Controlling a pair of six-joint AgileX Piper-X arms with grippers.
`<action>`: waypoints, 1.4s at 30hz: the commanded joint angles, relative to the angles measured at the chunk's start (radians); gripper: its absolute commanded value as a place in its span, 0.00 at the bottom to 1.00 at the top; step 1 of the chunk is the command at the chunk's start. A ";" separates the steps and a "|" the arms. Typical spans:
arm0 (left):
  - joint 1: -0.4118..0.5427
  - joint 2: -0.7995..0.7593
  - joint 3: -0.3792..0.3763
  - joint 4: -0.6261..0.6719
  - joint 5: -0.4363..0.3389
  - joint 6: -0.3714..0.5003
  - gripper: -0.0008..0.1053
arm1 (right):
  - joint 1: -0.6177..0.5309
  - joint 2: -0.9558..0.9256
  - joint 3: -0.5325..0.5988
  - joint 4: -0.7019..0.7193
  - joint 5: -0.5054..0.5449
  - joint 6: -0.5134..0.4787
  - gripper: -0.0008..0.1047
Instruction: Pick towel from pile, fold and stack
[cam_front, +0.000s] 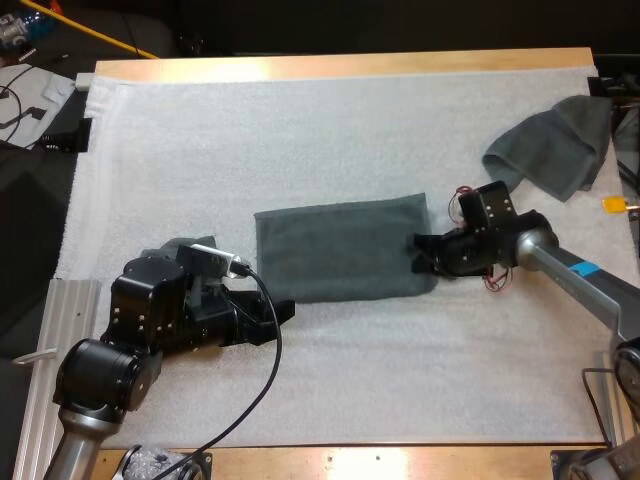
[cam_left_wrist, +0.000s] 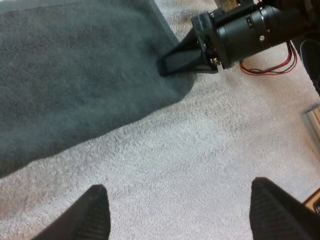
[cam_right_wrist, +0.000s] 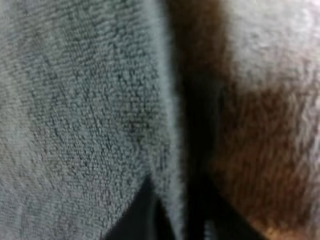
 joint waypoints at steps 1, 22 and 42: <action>-0.001 -0.002 -0.005 -0.004 0.007 -0.006 0.55 | 0.000 -0.034 0.000 0.079 0.072 -0.039 0.01; -0.002 -0.009 -0.006 0.026 0.015 0.027 0.55 | 0.006 -0.380 -0.013 0.560 0.824 -0.415 0.01; -0.003 -0.004 -0.005 0.021 0.034 0.023 0.56 | 0.230 -0.231 -0.024 0.305 0.326 0.047 0.01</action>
